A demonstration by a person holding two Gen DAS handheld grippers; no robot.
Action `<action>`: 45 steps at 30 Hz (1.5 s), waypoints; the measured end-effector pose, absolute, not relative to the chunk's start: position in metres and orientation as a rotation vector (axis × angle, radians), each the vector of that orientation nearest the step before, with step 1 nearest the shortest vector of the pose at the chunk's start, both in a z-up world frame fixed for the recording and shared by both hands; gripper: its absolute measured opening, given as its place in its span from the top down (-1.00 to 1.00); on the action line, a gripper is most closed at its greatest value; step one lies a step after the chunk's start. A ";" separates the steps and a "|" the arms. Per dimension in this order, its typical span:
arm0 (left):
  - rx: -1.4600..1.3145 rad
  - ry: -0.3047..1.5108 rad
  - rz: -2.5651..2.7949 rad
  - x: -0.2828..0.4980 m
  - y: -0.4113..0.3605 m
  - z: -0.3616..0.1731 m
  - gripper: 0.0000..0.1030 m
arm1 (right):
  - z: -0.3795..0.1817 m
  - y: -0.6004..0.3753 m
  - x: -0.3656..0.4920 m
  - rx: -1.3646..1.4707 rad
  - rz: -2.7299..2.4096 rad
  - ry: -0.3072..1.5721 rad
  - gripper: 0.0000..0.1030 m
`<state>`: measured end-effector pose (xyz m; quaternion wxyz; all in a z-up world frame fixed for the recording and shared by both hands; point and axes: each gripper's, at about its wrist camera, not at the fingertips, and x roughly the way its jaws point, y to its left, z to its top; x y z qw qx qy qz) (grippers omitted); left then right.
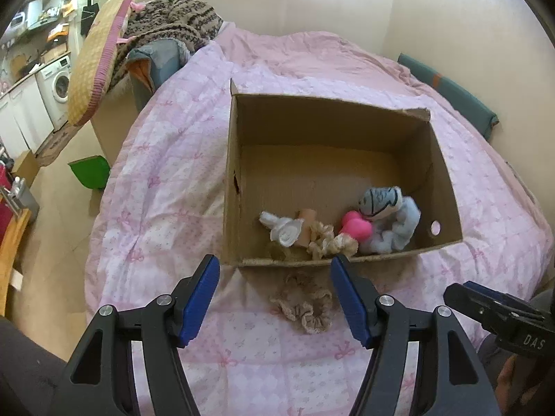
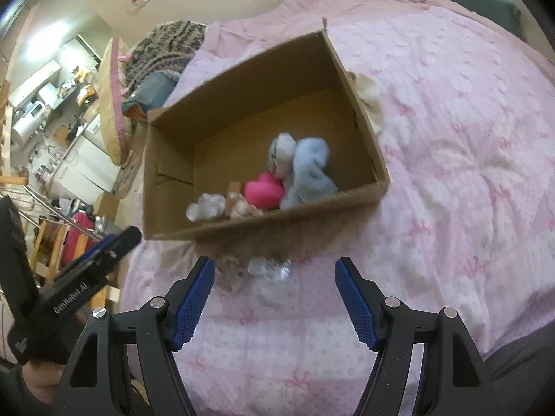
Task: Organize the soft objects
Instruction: 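Withdraw both tools from the box toward the scrunchie and plastic bag, then grasp the clear plastic bag with the right gripper while the left gripper grasps the brown lace scrunchie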
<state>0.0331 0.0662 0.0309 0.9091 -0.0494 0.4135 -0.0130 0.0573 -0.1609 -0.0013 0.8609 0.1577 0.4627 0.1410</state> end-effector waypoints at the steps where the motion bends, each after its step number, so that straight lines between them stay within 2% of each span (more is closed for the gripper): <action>1: -0.103 0.867 -0.024 0.032 0.066 0.027 -0.24 | -0.003 -0.161 0.055 0.327 0.291 0.976 -0.48; 16: -0.172 0.977 0.053 0.030 0.084 -0.008 -0.24 | -0.048 -0.132 0.059 0.198 0.314 1.159 -0.48; 28: -0.163 1.013 0.065 0.034 0.082 -0.014 -0.24 | -0.075 -0.081 0.103 0.103 0.333 1.193 -0.48; 30: -0.161 1.016 0.065 0.035 0.082 -0.014 -0.24 | -0.078 -0.076 0.107 0.091 0.331 1.192 -0.28; 34: -0.161 1.020 0.065 0.036 0.082 -0.015 -0.24 | -0.084 -0.072 0.111 0.059 0.324 1.215 -0.04; 36: -0.164 1.024 0.063 0.036 0.081 -0.016 -0.24 | -0.087 -0.072 0.113 0.064 0.323 1.219 0.15; 42: -0.136 1.026 0.049 0.039 0.073 -0.019 -0.24 | -0.085 -0.076 0.111 0.058 0.331 1.217 0.46; 45: -0.138 1.032 0.042 0.040 0.071 -0.022 -0.24 | -0.080 -0.077 0.107 0.063 0.336 1.202 0.56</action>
